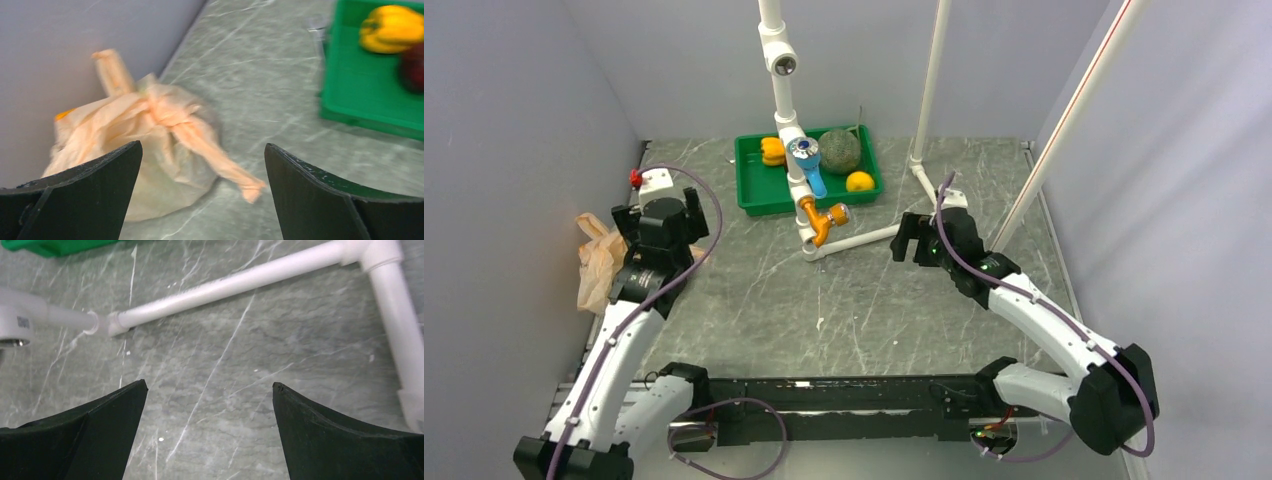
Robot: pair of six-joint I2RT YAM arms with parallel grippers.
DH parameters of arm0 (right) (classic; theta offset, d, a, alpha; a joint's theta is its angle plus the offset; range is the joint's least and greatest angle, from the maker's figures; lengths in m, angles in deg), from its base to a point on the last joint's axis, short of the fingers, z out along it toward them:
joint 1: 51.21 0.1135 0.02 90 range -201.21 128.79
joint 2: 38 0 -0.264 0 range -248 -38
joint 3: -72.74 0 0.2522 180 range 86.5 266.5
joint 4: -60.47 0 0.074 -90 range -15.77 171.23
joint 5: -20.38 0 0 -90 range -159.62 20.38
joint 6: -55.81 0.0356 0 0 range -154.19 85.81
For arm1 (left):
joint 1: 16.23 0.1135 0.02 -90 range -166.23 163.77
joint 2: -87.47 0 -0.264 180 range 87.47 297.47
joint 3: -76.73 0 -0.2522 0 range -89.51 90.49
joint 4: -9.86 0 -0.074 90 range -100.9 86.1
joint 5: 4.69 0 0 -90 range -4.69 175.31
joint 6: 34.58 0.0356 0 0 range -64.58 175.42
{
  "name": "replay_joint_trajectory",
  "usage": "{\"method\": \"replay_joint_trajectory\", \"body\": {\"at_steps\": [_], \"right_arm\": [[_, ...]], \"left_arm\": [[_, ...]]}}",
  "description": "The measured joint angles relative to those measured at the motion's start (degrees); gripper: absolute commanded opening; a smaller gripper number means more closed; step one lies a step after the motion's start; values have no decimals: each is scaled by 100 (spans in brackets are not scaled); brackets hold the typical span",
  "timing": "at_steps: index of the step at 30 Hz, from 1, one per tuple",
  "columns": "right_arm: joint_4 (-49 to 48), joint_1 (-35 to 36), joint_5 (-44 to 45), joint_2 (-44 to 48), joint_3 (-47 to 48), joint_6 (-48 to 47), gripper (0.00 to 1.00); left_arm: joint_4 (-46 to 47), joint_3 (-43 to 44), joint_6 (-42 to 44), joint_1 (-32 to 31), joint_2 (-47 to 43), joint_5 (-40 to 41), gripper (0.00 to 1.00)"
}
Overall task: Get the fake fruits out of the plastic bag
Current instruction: Move the plastic bag to the center of the board.
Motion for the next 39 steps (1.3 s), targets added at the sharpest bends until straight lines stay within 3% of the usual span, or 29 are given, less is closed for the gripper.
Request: {"method": "replay_joint_trajectory", "body": {"at_steps": [7, 18, 26, 33, 39], "right_arm": [[-280, 203, -251, -205, 4, 140, 100], [-254, 210, -302, -461, 271, 212, 100], [-313, 212, -564, -409, 284, 142, 100], [-306, 212, -695, -407, 319, 140, 100], [-398, 212, -702, -407, 328, 140, 100]], "left_arm": [[-306, 68, -114, 1174, 490, 562, 99], [-754, 310, -890, 1991, 1473, 2048, 99], [-857, 334, -1117, 2345, 1569, 1932, 99], [-909, 337, -1257, 2594, 1777, 1738, 92], [-1023, 457, -1294, 2833, 2225, 1209, 97]]}}
